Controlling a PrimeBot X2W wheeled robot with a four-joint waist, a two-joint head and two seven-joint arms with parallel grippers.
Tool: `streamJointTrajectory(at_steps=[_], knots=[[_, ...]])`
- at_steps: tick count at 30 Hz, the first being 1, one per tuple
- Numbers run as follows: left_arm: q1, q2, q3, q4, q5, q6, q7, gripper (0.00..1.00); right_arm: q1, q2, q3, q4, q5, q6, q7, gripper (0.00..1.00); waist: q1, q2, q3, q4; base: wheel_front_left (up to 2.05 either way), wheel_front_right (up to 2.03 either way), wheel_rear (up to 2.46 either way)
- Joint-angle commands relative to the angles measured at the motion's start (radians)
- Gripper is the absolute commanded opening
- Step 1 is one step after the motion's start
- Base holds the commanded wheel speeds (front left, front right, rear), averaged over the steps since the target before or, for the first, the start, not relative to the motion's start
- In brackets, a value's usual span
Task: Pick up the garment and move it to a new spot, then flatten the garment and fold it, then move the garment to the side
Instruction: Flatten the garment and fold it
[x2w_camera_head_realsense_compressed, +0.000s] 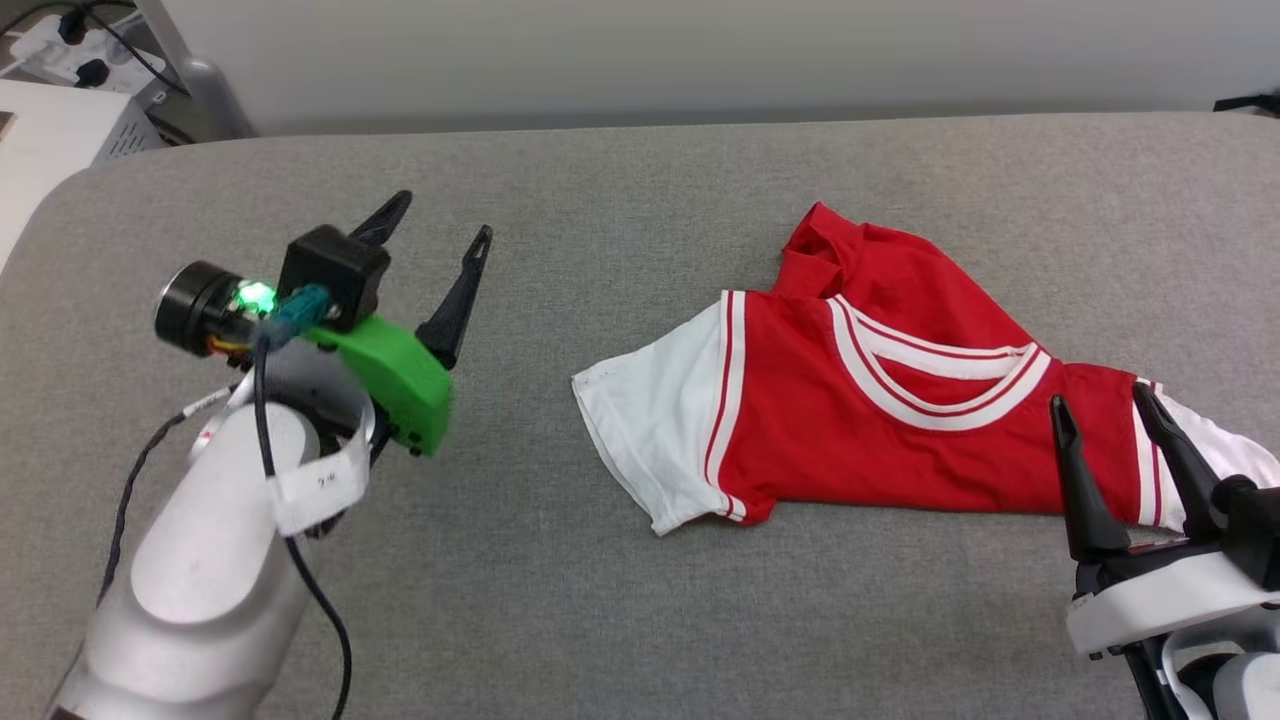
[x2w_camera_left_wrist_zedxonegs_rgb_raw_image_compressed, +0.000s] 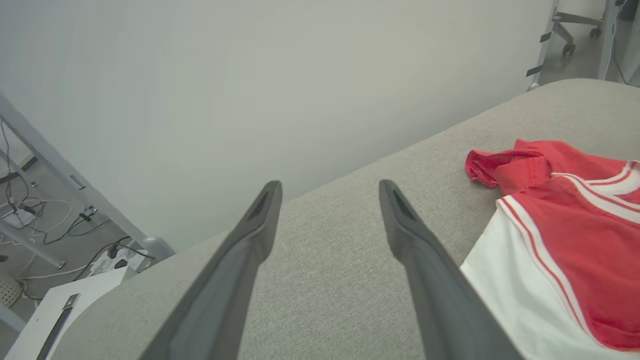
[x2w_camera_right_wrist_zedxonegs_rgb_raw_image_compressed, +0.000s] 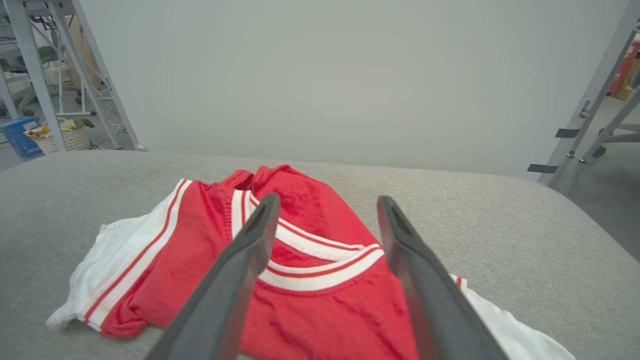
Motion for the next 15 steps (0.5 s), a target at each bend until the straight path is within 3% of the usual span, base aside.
streamJointTrajectory(at_steps=[1,5,12,15], knots=[[-0.056,0.031,-0.047,0.011,-0.057,-0.003,0.061,1.00,0.006,0.002,0.003,-0.006,-0.007,-0.001,0.003,1.00,0.0000,0.0000,0.018,-0.016,0.00,0.00,0.00],[-0.184,0.106,-0.216,0.025,-0.215,-0.003,0.269,1.00,-0.011,0.004,0.019,-0.004,-0.014,-0.001,-0.001,1.00,0.0000,0.0000,0.044,-0.037,0.00,0.00,0.00],[-0.339,0.145,-0.449,0.039,-0.500,-0.003,0.565,1.00,-0.042,0.012,0.036,0.013,-0.021,-0.001,-0.014,1.00,0.0000,0.0000,0.092,-0.069,0.00,0.00,0.00],[-0.395,0.157,-0.531,0.072,-0.556,-0.003,0.633,1.00,-0.063,0.014,0.049,0.025,-0.023,-0.001,-0.023,1.00,0.0000,0.0000,0.116,-0.087,0.00,0.00,0.00]])
